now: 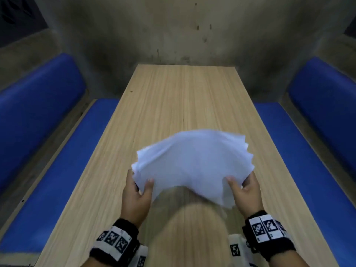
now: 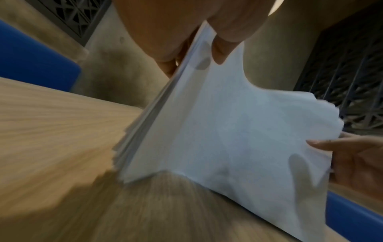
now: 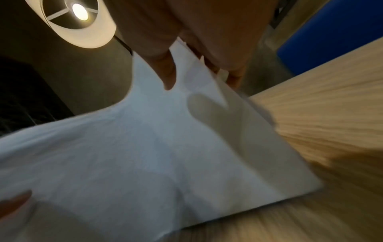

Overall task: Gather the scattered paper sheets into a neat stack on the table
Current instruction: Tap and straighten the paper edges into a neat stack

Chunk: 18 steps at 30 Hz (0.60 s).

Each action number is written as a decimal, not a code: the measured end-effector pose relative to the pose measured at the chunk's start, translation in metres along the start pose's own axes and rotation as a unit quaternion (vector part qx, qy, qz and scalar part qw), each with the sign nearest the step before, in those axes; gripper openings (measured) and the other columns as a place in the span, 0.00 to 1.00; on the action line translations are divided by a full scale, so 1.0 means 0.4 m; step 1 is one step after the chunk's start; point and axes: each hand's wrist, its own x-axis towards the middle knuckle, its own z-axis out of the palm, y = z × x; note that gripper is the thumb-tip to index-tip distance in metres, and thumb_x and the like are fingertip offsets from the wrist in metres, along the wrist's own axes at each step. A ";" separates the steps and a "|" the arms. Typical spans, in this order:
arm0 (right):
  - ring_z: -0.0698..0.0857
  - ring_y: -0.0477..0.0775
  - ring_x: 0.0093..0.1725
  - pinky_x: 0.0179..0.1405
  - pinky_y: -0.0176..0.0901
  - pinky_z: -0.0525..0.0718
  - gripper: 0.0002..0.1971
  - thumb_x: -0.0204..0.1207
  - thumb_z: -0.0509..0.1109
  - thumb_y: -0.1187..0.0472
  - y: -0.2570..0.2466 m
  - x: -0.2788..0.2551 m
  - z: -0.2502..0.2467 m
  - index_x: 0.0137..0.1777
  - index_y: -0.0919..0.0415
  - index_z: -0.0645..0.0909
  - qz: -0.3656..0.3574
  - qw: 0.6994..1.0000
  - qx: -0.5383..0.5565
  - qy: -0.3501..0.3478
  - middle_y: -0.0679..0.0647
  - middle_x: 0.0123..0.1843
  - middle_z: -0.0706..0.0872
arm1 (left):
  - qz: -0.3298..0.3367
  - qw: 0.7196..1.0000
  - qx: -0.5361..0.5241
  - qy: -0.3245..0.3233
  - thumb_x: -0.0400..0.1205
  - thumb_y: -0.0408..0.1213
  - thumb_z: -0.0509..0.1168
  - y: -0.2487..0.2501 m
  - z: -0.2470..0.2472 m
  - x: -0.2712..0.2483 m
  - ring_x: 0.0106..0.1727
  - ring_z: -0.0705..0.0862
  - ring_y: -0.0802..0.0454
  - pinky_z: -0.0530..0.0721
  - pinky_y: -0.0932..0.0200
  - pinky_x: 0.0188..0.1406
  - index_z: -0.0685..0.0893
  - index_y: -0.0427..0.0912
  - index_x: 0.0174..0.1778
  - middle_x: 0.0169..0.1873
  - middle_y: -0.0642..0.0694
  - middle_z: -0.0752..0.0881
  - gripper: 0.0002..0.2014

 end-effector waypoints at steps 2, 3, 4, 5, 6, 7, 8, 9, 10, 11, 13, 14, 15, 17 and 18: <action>0.85 0.49 0.59 0.62 0.56 0.83 0.26 0.71 0.74 0.71 0.004 -0.003 -0.003 0.56 0.39 0.74 -0.001 1.000 -0.019 0.009 0.40 0.56 0.84 | 0.010 1.000 0.008 0.007 0.72 0.48 0.69 -0.001 0.001 0.005 0.48 0.85 0.71 0.85 0.71 0.43 0.69 0.52 0.62 0.47 0.78 0.82 0.24; 0.84 0.47 0.60 0.64 0.59 0.82 0.28 0.70 0.75 0.71 -0.007 0.002 -0.006 0.57 0.38 0.72 -0.017 0.999 -0.024 0.015 0.39 0.57 0.83 | 0.028 0.999 0.013 0.017 0.73 0.44 0.71 0.006 0.001 0.016 0.52 0.83 0.71 0.82 0.73 0.48 0.65 0.52 0.67 0.52 0.79 0.79 0.30; 0.83 0.44 0.61 0.65 0.56 0.81 0.31 0.70 0.75 0.72 -0.023 0.010 -0.009 0.60 0.37 0.70 -0.042 0.999 -0.027 0.020 0.37 0.60 0.81 | 0.053 0.998 0.024 0.029 0.75 0.37 0.72 0.018 -0.001 0.033 0.59 0.80 0.70 0.79 0.71 0.55 0.61 0.55 0.72 0.61 0.74 0.74 0.34; 0.80 0.39 0.62 0.66 0.48 0.80 0.36 0.69 0.75 0.71 -0.039 0.020 -0.012 0.65 0.34 0.66 -0.072 0.996 -0.035 0.025 0.33 0.62 0.78 | 0.097 0.994 0.046 0.036 0.76 0.32 0.71 0.029 -0.005 0.052 0.65 0.76 0.68 0.76 0.70 0.61 0.59 0.59 0.74 0.67 0.63 0.72 0.37; 0.77 0.32 0.61 0.65 0.39 0.78 0.40 0.69 0.75 0.71 -0.057 0.032 -0.015 0.68 0.32 0.62 -0.103 0.993 -0.054 0.027 0.29 0.62 0.75 | 0.156 0.984 0.084 0.036 0.77 0.29 0.69 0.039 -0.010 0.072 0.68 0.73 0.68 0.73 0.71 0.65 0.60 0.61 0.75 0.69 0.54 0.72 0.37; 0.75 0.26 0.58 0.62 0.29 0.76 0.42 0.70 0.75 0.70 -0.072 0.045 -0.017 0.72 0.32 0.59 -0.134 0.987 -0.084 0.026 0.32 0.61 0.75 | 0.209 0.969 0.130 0.027 0.77 0.28 0.68 0.045 -0.015 0.090 0.70 0.71 0.72 0.70 0.74 0.67 0.64 0.57 0.76 0.69 0.47 0.74 0.34; 0.74 0.24 0.55 0.59 0.22 0.73 0.42 0.71 0.75 0.69 -0.082 0.057 -0.018 0.75 0.33 0.59 -0.162 0.980 -0.118 0.021 0.37 0.60 0.76 | 0.247 0.953 0.173 0.016 0.78 0.27 0.67 0.053 -0.019 0.107 0.69 0.69 0.76 0.68 0.77 0.68 0.69 0.50 0.75 0.67 0.43 0.76 0.31; 0.74 0.23 0.55 0.57 0.18 0.71 0.41 0.72 0.74 0.68 -0.089 0.067 -0.018 0.77 0.35 0.60 -0.187 0.970 -0.153 0.012 0.42 0.60 0.78 | 0.271 0.940 0.205 0.006 0.78 0.26 0.66 0.059 -0.023 0.120 0.68 0.69 0.77 0.68 0.79 0.68 0.74 0.45 0.74 0.65 0.40 0.78 0.27; 0.74 0.23 0.55 0.57 0.16 0.70 0.39 0.73 0.73 0.67 -0.094 0.075 -0.018 0.78 0.39 0.62 -0.210 0.960 -0.186 0.002 0.46 0.60 0.79 | 0.286 0.931 0.226 -0.001 0.79 0.25 0.66 0.062 -0.028 0.130 0.65 0.71 0.76 0.68 0.80 0.66 0.78 0.41 0.71 0.63 0.39 0.79 0.23; 0.75 0.23 0.55 0.57 0.15 0.69 0.35 0.74 0.71 0.68 -0.096 0.082 -0.019 0.78 0.44 0.66 -0.232 0.949 -0.216 -0.007 0.50 0.58 0.79 | 0.296 0.925 0.238 -0.003 0.79 0.24 0.66 0.065 -0.031 0.137 0.62 0.74 0.74 0.69 0.80 0.64 0.81 0.38 0.69 0.61 0.39 0.80 0.21; 0.76 0.27 0.53 0.57 0.15 0.69 0.27 0.75 0.71 0.69 -0.095 0.087 -0.020 0.74 0.54 0.75 -0.269 0.929 -0.256 -0.017 0.55 0.56 0.82 | 0.301 0.919 0.255 -0.001 0.79 0.24 0.66 0.065 -0.036 0.146 0.59 0.76 0.66 0.70 0.81 0.63 0.83 0.35 0.66 0.58 0.38 0.82 0.18; 0.77 0.30 0.52 0.57 0.15 0.70 0.24 0.75 0.71 0.70 -0.095 0.087 -0.020 0.72 0.57 0.78 -0.278 0.924 -0.263 -0.014 0.57 0.57 0.83 | 0.299 0.918 0.259 0.000 0.79 0.24 0.67 0.065 -0.038 0.150 0.58 0.77 0.62 0.70 0.81 0.63 0.83 0.34 0.64 0.58 0.38 0.82 0.17; 0.77 0.34 0.52 0.57 0.15 0.70 0.22 0.75 0.71 0.70 -0.095 0.086 -0.020 0.70 0.60 0.80 -0.282 0.921 -0.268 -0.008 0.57 0.57 0.83 | 0.297 0.919 0.261 0.002 0.78 0.25 0.67 0.065 -0.039 0.154 0.57 0.77 0.61 0.69 0.82 0.63 0.84 0.34 0.63 0.57 0.38 0.82 0.16; 0.77 0.37 0.53 0.57 0.15 0.69 0.19 0.75 0.71 0.70 -0.093 0.085 -0.020 0.67 0.65 0.82 -0.286 0.917 -0.277 0.003 0.58 0.56 0.83 | 0.290 0.920 0.263 0.006 0.78 0.25 0.68 0.063 -0.042 0.160 0.56 0.78 0.59 0.69 0.83 0.60 0.85 0.34 0.60 0.56 0.37 0.82 0.14; 0.76 0.37 0.54 0.58 0.14 0.68 0.18 0.74 0.71 0.70 -0.092 0.084 -0.020 0.65 0.66 0.83 -0.286 0.917 -0.279 0.009 0.60 0.56 0.83 | 0.286 0.921 0.266 0.009 0.78 0.26 0.68 0.060 -0.043 0.162 0.56 0.78 0.57 0.69 0.84 0.59 0.86 0.34 0.58 0.56 0.37 0.82 0.13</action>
